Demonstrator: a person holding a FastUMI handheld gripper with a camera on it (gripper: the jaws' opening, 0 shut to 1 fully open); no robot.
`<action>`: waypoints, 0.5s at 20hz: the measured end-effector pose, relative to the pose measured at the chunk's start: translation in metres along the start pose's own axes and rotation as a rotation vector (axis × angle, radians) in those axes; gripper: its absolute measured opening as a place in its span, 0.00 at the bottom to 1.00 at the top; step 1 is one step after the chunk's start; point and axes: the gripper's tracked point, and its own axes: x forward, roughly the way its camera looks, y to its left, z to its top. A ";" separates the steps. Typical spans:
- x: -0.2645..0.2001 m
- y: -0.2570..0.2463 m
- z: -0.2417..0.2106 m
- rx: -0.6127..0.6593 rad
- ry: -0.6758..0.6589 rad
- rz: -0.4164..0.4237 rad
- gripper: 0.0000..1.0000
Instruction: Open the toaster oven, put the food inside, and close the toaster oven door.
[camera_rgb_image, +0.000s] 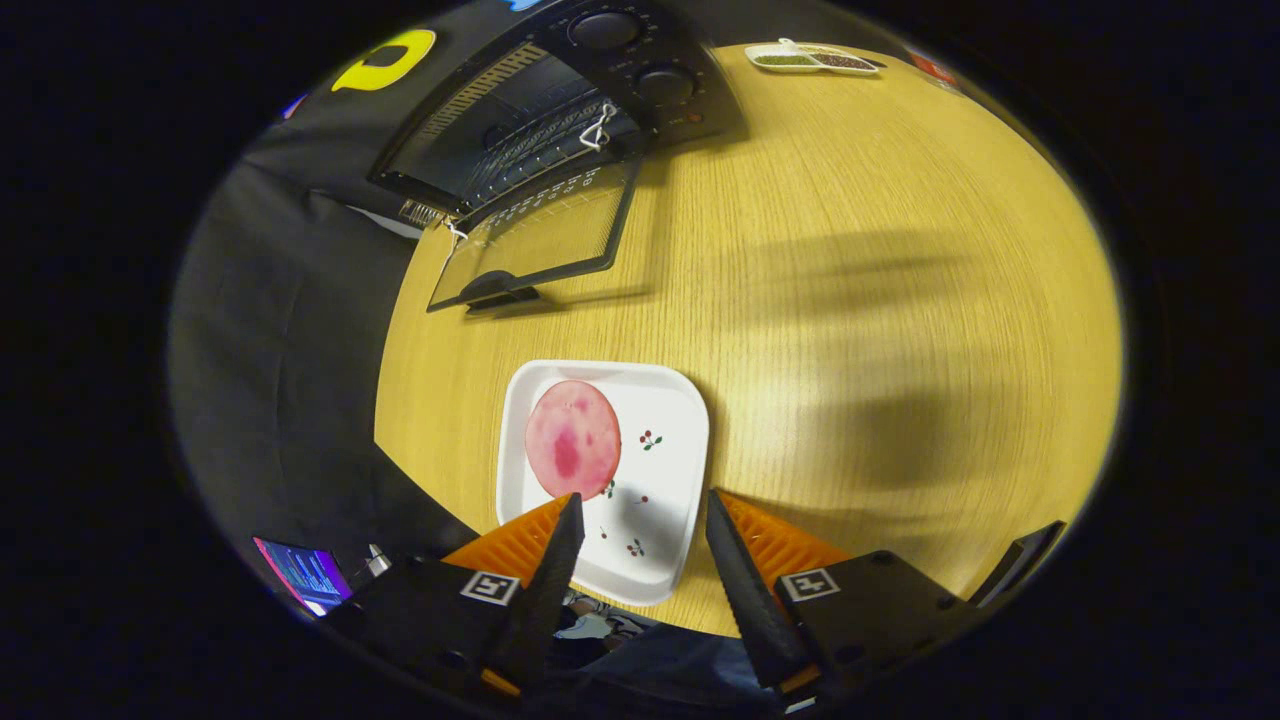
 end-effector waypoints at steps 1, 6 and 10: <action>0.001 -0.003 0.001 0.011 -0.001 -0.008 0.61; -0.004 -0.016 0.003 0.094 -0.011 -0.026 0.17; 0.003 -0.013 -0.003 0.137 -0.028 -0.004 0.02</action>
